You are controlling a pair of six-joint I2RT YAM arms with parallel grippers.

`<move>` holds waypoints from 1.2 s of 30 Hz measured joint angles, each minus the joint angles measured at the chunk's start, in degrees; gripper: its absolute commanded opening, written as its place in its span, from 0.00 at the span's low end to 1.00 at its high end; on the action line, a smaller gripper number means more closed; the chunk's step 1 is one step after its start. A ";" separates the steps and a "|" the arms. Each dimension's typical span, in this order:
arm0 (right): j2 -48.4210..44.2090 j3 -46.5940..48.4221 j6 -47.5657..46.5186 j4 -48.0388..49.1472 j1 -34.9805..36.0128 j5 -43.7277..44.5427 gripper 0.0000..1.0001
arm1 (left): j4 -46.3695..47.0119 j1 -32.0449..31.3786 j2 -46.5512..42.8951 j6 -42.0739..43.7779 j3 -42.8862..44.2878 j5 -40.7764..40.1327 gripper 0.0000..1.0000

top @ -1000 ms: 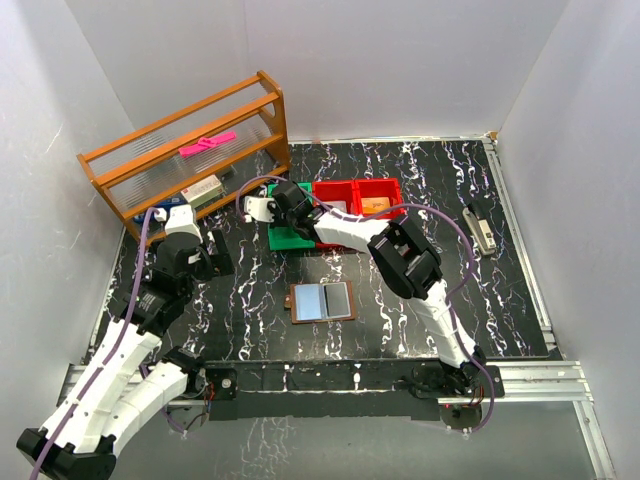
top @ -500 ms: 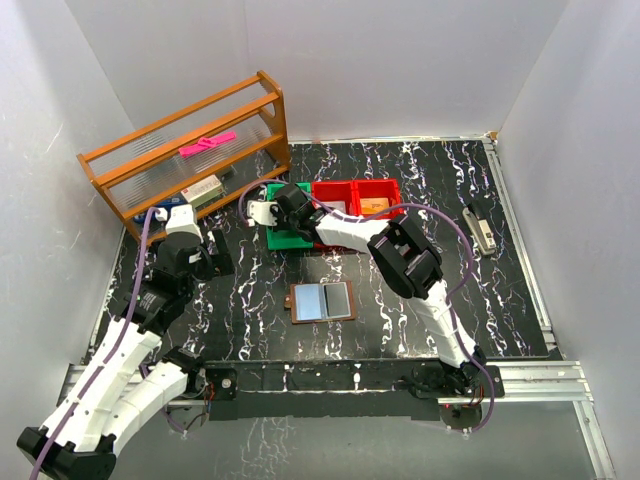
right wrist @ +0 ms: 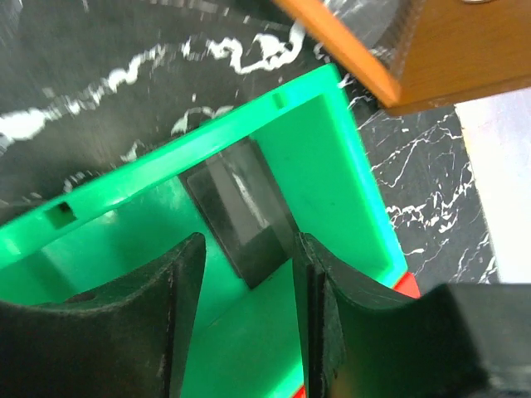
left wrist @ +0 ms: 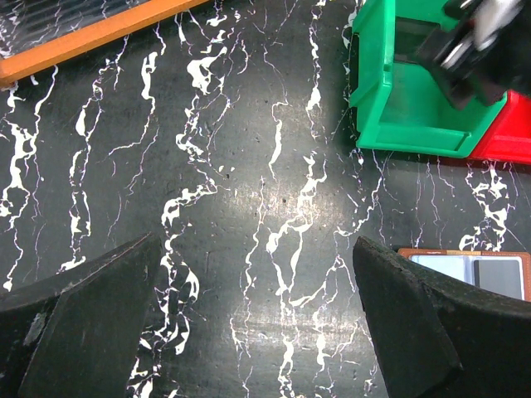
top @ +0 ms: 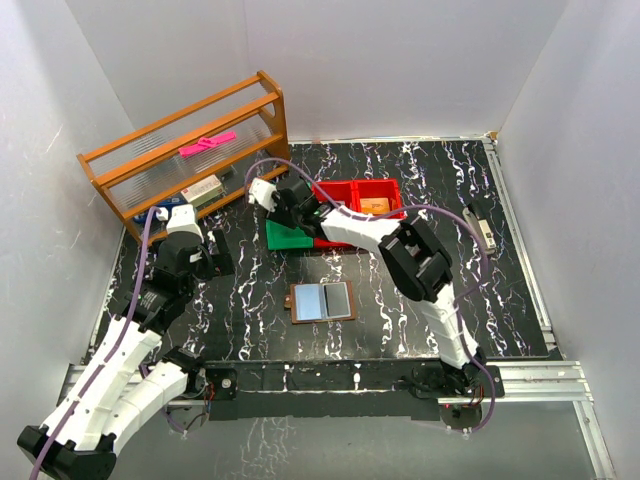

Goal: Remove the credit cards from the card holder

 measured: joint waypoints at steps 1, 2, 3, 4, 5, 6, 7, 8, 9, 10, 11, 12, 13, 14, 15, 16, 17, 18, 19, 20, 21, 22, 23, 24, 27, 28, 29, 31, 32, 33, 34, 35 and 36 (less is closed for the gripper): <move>-1.40 -0.55 3.26 0.66 -0.02 -0.57 0.45 | 0.00 0.00 0.00 0.02 0.00 0.00 0.99; -2.82 -0.96 6.56 1.01 -0.07 -0.98 0.45 | 0.00 0.00 0.00 0.02 0.00 0.00 0.99; -4.07 -1.31 9.40 1.46 -0.07 -1.20 0.44 | 0.00 0.00 0.00 0.02 0.00 0.00 0.99; -5.84 -1.77 14.01 2.19 -0.11 -1.18 0.43 | 0.00 0.00 0.00 0.02 0.00 0.00 0.99; -6.93 -2.08 17.27 2.64 -0.15 -1.14 0.42 | 0.00 0.00 0.00 0.02 0.00 0.00 0.99; -8.15 -2.32 21.35 2.97 -0.22 -1.05 0.42 | 0.00 0.00 0.00 0.04 0.00 0.00 0.99; -9.14 -2.38 25.59 3.06 -0.28 -0.94 0.40 | 0.00 0.00 0.00 0.04 0.00 0.02 0.99; -9.84 -2.38 29.92 3.04 -0.42 -0.96 0.38 | 0.02 0.00 0.00 0.09 0.00 0.02 0.99; -10.21 -2.34 33.31 2.86 -0.52 -1.07 0.38 | 0.02 0.00 0.00 0.11 0.00 0.07 0.99; -10.34 -2.03 37.64 1.99 -0.66 -1.25 0.37 | 0.02 0.00 0.00 0.13 0.00 0.09 0.99; -10.34 -1.79 41.75 1.20 -0.74 -1.27 0.37 | 0.02 0.00 0.00 0.15 0.00 0.15 0.99; -9.99 -0.96 45.83 -1.11 -0.90 -1.64 0.35 | 0.04 0.00 0.00 0.15 0.00 0.17 0.99; -9.29 0.31 49.35 -3.34 -1.05 -2.16 0.34 | 0.04 0.00 0.00 0.15 0.00 0.17 0.99; -8.31 1.90 52.37 -5.64 -1.07 -2.67 0.33 | 0.04 0.00 0.00 0.15 0.00 0.20 0.99; -7.08 3.74 54.82 -7.91 -1.09 -2.86 0.32 | 0.04 0.00 0.00 0.15 0.00 0.17 0.99; -6.08 5.07 56.59 -9.22 -1.18 -3.02 0.31 | 0.02 0.00 0.00 0.15 0.00 0.17 0.99; -4.87 6.58 58.40 -10.84 -1.22 -2.89 0.30 | 0.04 0.00 0.00 0.15 0.00 0.17 0.99; -3.76 7.67 59.84 -12.31 -1.25 -2.67 0.30 | 0.04 0.00 0.00 0.15 0.00 0.17 0.99; -2.43 9.01 61.18 -14.40 -1.25 -2.25 0.30 | 0.02 0.00 0.00 0.15 0.00 0.17 0.99; -1.44 9.92 61.86 -15.65 -1.22 -1.97 0.29 | 0.02 0.00 0.00 0.15 0.00 0.17 0.99; -0.22 11.10 62.53 -17.16 -1.20 -1.40 0.29 | 0.02 0.00 0.00 0.15 0.00 0.20 0.99; 0.98 12.04 62.95 -18.49 -1.14 -0.72 0.29 | 0.02 0.00 0.00 0.15 0.00 0.20 0.99; 2.03 12.79 63.32 -19.76 -1.07 0.11 0.28 | 0.02 0.00 0.00 0.15 0.00 0.20 0.99; 2.93 13.31 63.67 -20.76 -1.01 0.92 0.28 | 0.02 0.00 0.00 0.15 0.00 0.20 0.99; 4.57 13.73 64.32 -23.15 -0.96 2.54 0.27 | 0.02 0.00 0.00 0.15 0.00 0.17 0.99; 4.98 14.03 64.35 -23.98 -0.96 3.06 0.27 | 0.02 0.00 0.00 0.15 0.00 0.20 0.99; 5.42 14.71 64.35 -24.87 -0.90 3.61 0.27 | 0.02 0.00 0.00 0.15 0.00 0.17 0.99; 6.95 17.27 64.26 -26.18 -0.70 4.76 0.27 | 0.02 0.00 0.00 0.15 0.00 0.20 0.99; 7.80 18.73 64.19 -26.60 -0.52 5.55 0.27 | 0.02 0.00 0.00 0.15 -0.02 0.20 0.99; 8.52 19.98 64.13 -26.84 -0.33 6.40 0.27 | 0.02 0.00 0.00 0.15 -0.02 0.20 0.99; 9.14 20.96 64.02 -27.08 -0.13 7.23 0.27 | 0.02 0.00 0.00 0.13 -0.02 0.17 0.99; 9.55 21.49 64.00 -27.21 -0.02 8.02 0.27 | 0.02 0.00 0.00 0.15 -0.02 0.17 0.99; 9.92 21.99 63.98 -27.39 0.13 8.96 0.27 | 0.02 0.00 0.00 0.15 -0.02 0.17 0.99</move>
